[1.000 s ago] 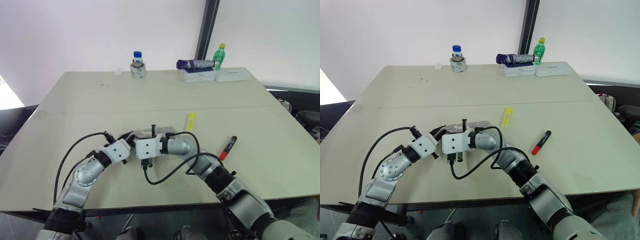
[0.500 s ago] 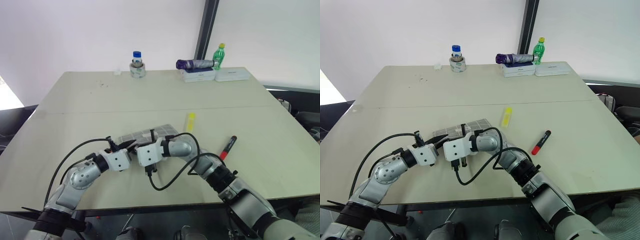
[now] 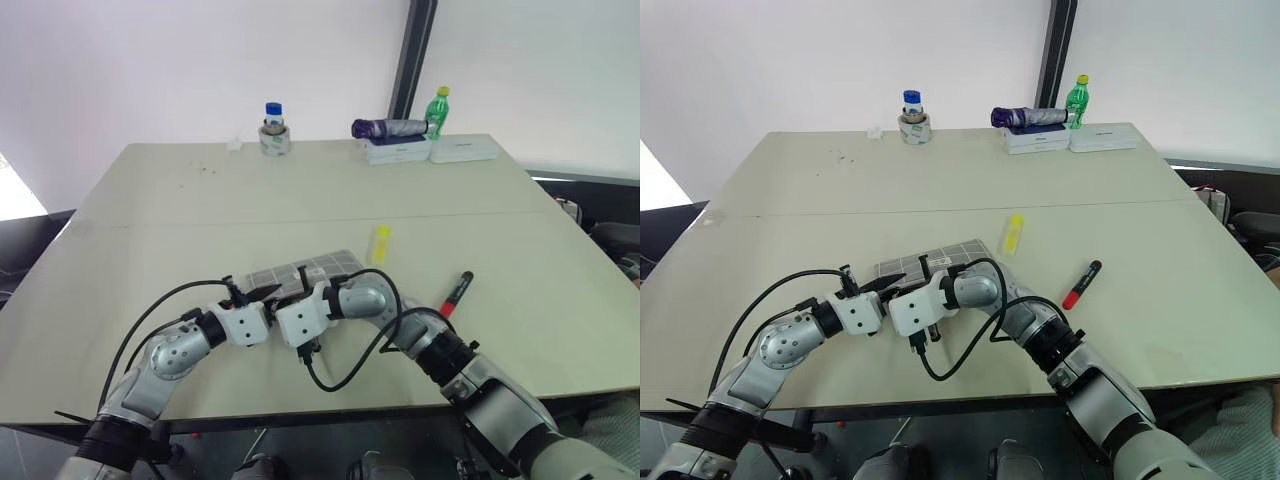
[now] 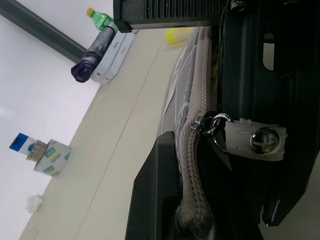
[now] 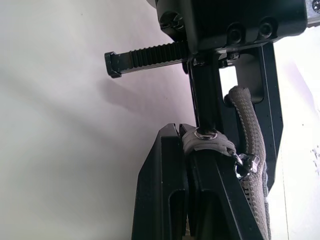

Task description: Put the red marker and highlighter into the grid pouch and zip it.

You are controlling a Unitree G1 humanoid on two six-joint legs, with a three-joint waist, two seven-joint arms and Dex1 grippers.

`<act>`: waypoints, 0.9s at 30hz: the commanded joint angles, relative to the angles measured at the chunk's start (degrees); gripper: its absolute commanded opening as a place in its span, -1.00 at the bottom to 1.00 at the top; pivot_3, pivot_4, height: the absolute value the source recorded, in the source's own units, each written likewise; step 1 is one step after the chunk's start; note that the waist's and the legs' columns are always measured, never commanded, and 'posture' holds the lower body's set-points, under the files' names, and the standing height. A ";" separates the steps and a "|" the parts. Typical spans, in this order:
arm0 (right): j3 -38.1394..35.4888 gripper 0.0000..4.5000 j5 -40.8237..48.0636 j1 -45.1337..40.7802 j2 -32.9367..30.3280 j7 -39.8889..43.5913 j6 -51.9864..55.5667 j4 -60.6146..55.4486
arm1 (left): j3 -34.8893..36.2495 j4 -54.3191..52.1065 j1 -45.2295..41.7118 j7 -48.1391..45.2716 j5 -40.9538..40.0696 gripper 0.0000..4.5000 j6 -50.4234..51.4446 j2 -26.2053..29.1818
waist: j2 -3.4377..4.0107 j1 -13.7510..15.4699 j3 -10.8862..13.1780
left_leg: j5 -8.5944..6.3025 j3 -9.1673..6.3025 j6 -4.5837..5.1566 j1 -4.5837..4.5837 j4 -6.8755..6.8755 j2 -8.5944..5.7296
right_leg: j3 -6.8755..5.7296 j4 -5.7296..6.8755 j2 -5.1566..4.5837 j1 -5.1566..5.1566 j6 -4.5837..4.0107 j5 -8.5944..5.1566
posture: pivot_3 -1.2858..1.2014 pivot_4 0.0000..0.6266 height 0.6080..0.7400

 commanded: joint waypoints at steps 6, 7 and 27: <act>-3.76 0.28 5.18 0.09 -1.03 0.08 -2.96 -6.70 | 3.14 -4.22 0.26 0.89 -6.38 -1.00 3.78 -2.58 | 0.00 0.09 0.00 | 0.00 0.00 0.00 0.00 0.02 0.00 | 0.00 0.00 -0.01 0.01 0.00 0.00 | 0.03 -0.52 0.97; -4.21 0.47 6.55 0.40 -1.77 1.20 -2.72 -7.50 | 3.51 -4.64 0.30 0.88 -7.17 -1.00 4.27 -2.88 | 0.00 0.11 0.00 | 0.00 -0.01 0.00 0.00 0.03 0.00 | 0.00 0.00 -0.01 0.03 0.00 0.00 | 0.03 -0.52 0.97; -28.76 0.47 24.72 8.79 -8.69 -12.07 29.39 -10.32 | 9.77 -0.68 1.67 4.92 -7.30 -1.00 5.21 -0.93 | -0.04 0.04 0.03 | -0.02 -0.09 0.03 0.01 0.00 0.01 | 0.02 -0.03 -0.03 0.04 -0.01 0.01 | 0.03 -0.52 0.97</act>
